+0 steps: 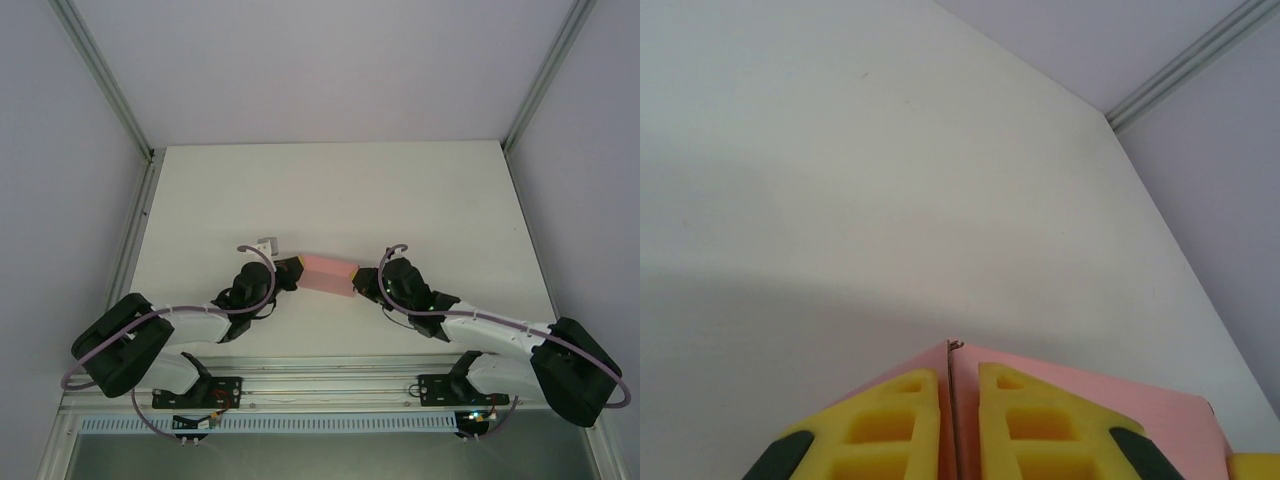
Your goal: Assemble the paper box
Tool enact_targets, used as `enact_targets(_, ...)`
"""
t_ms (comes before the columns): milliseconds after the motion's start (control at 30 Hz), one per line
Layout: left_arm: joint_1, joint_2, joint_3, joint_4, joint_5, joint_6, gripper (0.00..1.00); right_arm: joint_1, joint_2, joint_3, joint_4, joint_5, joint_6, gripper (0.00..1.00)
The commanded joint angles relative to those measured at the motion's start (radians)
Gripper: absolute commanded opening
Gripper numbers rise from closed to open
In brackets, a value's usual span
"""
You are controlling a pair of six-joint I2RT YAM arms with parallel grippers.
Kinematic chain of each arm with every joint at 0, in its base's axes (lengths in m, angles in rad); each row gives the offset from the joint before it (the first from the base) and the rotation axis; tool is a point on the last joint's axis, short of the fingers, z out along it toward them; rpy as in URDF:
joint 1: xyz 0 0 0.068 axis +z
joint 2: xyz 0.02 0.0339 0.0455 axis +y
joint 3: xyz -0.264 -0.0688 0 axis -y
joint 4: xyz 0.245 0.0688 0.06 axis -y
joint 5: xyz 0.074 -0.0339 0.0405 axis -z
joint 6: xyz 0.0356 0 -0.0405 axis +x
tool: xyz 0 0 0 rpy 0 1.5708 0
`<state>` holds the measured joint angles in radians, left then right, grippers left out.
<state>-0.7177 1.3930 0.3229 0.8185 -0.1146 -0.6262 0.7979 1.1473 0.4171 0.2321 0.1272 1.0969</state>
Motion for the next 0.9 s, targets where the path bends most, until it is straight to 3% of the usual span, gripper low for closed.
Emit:
enact_targets(0,-0.052,0.05,-0.047,-0.347,0.137,0.064,0.0,-0.014,0.018,-0.024,-0.298,-0.016,-0.051,0.07)
enact_targets(133,-0.052,-0.06,0.022,-0.507,0.115,0.086,0.02,-0.035,-0.01,0.037,-0.337,-0.006,-0.114,0.11)
enact_targets(167,-0.053,-0.085,0.047,-0.56,0.101,0.106,0.09,-0.042,-0.009,0.053,-0.345,-0.006,-0.133,0.13)
enact_targets(300,-0.051,-0.152,0.161,-0.743,-0.027,0.14,0.22,-0.072,0.024,0.134,-0.359,0.002,-0.196,0.19)
enact_targets(567,-0.051,-0.106,0.379,-0.896,-0.041,0.171,0.42,-0.101,0.089,0.295,-0.446,0.011,-0.304,0.38)
enact_targets(667,-0.049,-0.12,0.406,-0.929,-0.07,0.177,0.47,-0.103,0.052,0.314,-0.49,0.021,-0.349,0.55)
enact_targets(700,-0.049,-0.135,0.412,-0.939,-0.081,0.186,0.57,-0.104,0.034,0.317,-0.495,0.029,-0.39,0.64)
enact_targets(767,-0.046,-0.173,0.438,-0.978,-0.11,0.193,0.88,-0.112,0.004,0.337,-0.52,0.038,-0.473,0.82)
enact_targets(800,-0.041,-0.2,0.457,-1.006,-0.125,0.2,1.0,-0.117,-0.012,0.355,-0.52,-0.009,-0.587,0.96)
enact_targets(867,-0.022,-0.25,0.495,-1.074,-0.156,0.21,1.0,-0.118,-0.031,0.407,-0.544,-0.096,-0.819,1.0)
